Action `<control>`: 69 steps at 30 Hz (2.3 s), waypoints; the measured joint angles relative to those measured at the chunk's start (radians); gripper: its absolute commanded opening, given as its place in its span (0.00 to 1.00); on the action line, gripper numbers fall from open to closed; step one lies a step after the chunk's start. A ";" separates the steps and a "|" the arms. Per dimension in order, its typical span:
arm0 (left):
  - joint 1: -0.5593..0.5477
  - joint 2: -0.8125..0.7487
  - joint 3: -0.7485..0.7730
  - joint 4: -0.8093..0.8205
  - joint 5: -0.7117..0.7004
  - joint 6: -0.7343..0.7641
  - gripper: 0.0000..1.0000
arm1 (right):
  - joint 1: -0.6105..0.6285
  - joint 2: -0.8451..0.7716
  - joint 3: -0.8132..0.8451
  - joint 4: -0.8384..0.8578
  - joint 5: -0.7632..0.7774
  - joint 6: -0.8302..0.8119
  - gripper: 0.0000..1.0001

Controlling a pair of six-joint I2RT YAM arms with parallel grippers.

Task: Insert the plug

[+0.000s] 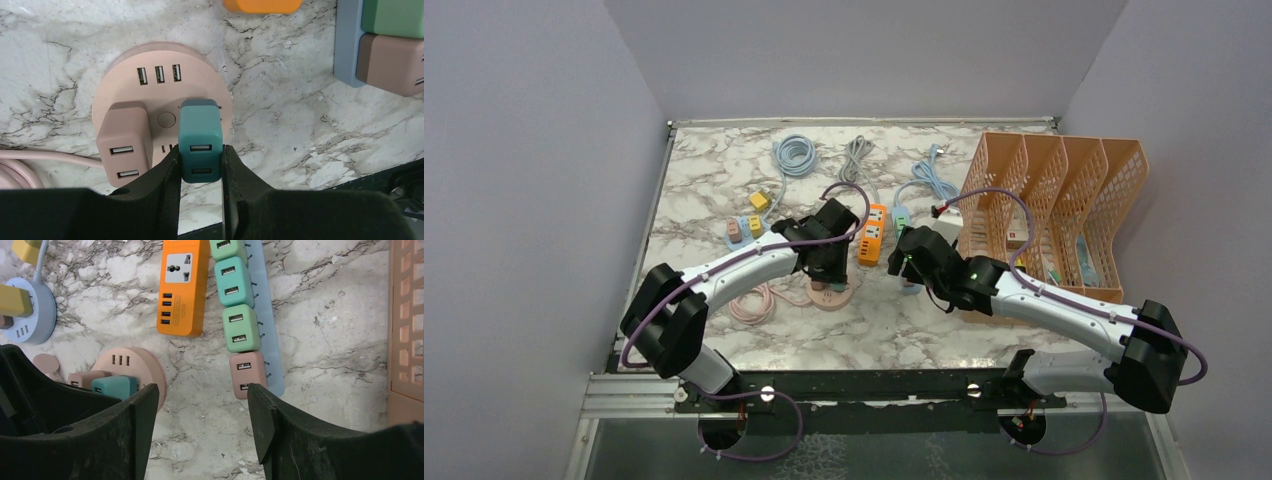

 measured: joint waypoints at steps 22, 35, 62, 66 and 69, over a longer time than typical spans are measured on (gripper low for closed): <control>-0.072 0.118 0.063 -0.061 -0.093 0.022 0.00 | 0.000 -0.028 0.000 -0.052 0.041 0.063 0.63; -0.072 0.133 0.085 -0.070 -0.076 0.048 0.18 | 0.000 -0.029 0.000 -0.063 0.062 0.068 0.63; 0.017 0.061 0.388 -0.170 -0.185 0.121 0.65 | 0.000 -0.065 0.002 -0.098 0.143 0.071 0.63; 0.098 0.059 0.394 -0.126 -0.224 0.126 0.63 | -0.001 -0.061 0.007 -0.111 0.124 0.099 0.63; 0.183 0.060 0.393 -0.083 -0.231 0.137 0.62 | -0.002 -0.055 0.008 -0.111 0.090 0.143 0.63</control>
